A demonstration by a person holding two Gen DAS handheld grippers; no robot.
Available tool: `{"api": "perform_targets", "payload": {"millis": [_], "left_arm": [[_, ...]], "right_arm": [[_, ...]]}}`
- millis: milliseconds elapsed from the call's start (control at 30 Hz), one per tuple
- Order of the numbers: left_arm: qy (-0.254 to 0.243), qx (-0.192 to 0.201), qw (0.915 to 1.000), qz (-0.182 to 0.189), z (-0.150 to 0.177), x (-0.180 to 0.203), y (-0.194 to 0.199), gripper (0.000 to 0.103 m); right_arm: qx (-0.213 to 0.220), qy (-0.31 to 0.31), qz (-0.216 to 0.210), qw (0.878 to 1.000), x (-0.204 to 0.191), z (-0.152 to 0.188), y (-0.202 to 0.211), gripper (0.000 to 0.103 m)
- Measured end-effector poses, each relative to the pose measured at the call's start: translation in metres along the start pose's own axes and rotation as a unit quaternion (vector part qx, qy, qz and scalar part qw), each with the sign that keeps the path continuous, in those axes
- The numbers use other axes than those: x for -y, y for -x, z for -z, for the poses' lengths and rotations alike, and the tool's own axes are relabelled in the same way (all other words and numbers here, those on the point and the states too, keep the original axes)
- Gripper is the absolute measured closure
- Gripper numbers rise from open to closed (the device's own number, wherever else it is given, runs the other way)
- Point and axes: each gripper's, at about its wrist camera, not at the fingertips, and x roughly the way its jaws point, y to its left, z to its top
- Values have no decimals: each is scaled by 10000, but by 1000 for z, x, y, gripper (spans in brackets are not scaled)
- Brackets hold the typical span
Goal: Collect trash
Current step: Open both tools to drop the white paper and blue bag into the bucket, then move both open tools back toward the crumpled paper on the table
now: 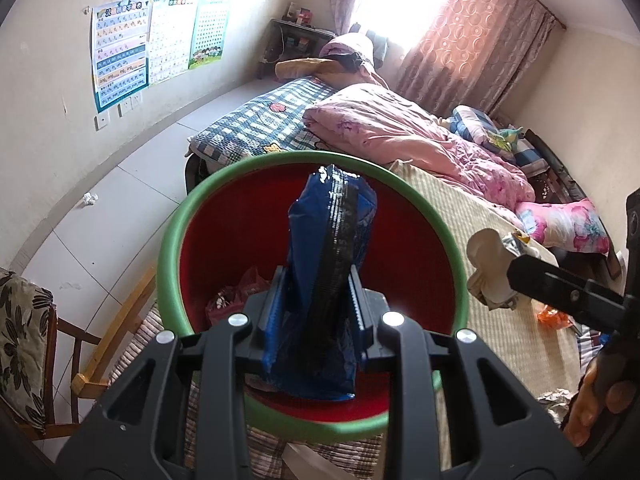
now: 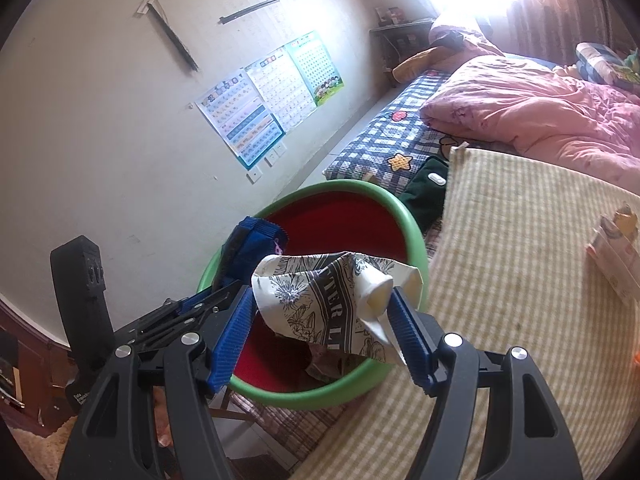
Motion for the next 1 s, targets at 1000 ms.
{"api": "perform_targets", "payload": {"millis": [1000], "left_arm": [[282, 13, 9995, -106, -1, -19, -9, 41]], "right_arm": [[63, 43, -127, 9999, -14, -19, -15, 24]]}}
